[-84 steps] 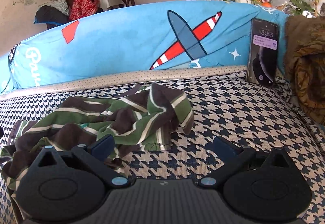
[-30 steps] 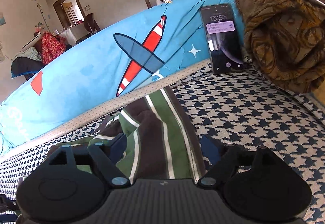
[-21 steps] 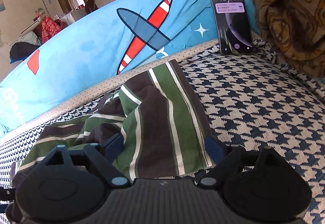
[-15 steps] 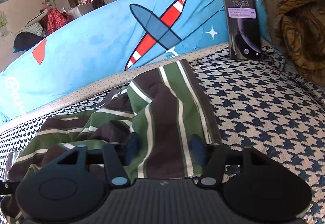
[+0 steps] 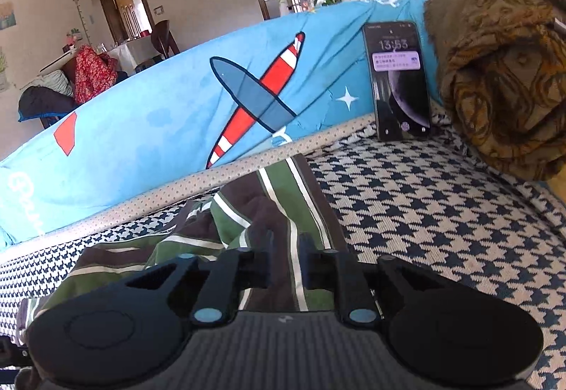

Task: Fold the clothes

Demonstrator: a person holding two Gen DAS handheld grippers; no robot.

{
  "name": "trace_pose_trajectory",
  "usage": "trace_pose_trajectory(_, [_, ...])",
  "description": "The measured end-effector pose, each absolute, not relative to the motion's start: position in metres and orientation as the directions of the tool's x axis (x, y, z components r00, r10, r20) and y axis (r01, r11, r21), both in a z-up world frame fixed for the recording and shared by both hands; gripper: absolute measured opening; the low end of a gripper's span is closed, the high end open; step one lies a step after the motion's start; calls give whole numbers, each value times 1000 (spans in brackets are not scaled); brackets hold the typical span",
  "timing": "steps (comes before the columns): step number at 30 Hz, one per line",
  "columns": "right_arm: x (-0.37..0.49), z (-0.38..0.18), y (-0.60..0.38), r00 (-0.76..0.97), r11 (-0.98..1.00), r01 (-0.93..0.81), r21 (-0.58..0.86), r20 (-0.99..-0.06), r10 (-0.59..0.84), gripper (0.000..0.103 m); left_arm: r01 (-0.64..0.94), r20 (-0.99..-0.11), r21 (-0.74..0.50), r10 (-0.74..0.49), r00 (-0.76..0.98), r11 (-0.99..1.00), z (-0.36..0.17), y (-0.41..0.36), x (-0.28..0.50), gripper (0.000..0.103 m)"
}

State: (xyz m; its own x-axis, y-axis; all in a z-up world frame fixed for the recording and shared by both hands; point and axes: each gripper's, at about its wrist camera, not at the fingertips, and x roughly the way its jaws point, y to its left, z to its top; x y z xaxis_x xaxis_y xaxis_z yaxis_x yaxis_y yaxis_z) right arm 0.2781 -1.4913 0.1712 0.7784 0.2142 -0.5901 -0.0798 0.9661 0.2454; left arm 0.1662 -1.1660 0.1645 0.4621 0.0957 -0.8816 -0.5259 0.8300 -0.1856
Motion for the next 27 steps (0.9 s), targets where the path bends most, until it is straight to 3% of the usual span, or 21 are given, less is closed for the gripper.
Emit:
trace_pose_trajectory(1, [280, 169, -1494, 774, 962, -75, 261, -594, 221, 53, -527, -882, -187, 95, 462, 829, 165, -1166, 166, 103])
trace_pose_trajectory(2, [281, 167, -1497, 769, 959, -70, 276, -598, 228, 67, -528, -882, -188, 94, 462, 828, 165, -1166, 166, 103])
trace_pose_trajectory(3, [283, 165, -1500, 764, 955, -65, 291, -601, 235, 71, -529, -882, -189, 94, 462, 828, 165, -1166, 166, 103])
trace_pose_trajectory(13, [297, 146, -1527, 718, 903, -10, 429, -625, 306, 85, -538, -884, -201, 84, 459, 819, 166, -1163, 166, 103])
trace_pose_trajectory(16, [294, 143, -1515, 727, 924, -34, 381, -625, 284, 93, -541, -886, -206, 80, 458, 815, 166, -1160, 163, 103])
trace_pose_trajectory(18, [293, 142, -1504, 726, 947, -49, 316, -640, 251, 93, -544, -886, -207, 80, 456, 813, 165, -1160, 162, 103])
trace_pose_trajectory(19, [293, 142, -1497, 724, 959, -64, 275, -649, 234, 89, -546, -887, -207, 80, 455, 812, 165, -1160, 162, 103])
trace_pose_trajectory(24, [287, 141, -1479, 720, 966, -138, 218, -648, 249, 52, -549, -888, -206, 80, 452, 810, 161, -1160, 157, 103])
trace_pose_trajectory(26, [287, 142, -1477, 711, 960, -154, 234, -648, 272, 26, -550, -889, -204, 82, 450, 810, 157, -1161, 160, 103])
trace_pose_trajectory(27, [286, 143, -1478, 706, 956, -157, 248, -648, 284, 20, -550, -889, -203, 83, 450, 810, 155, -1162, 162, 103])
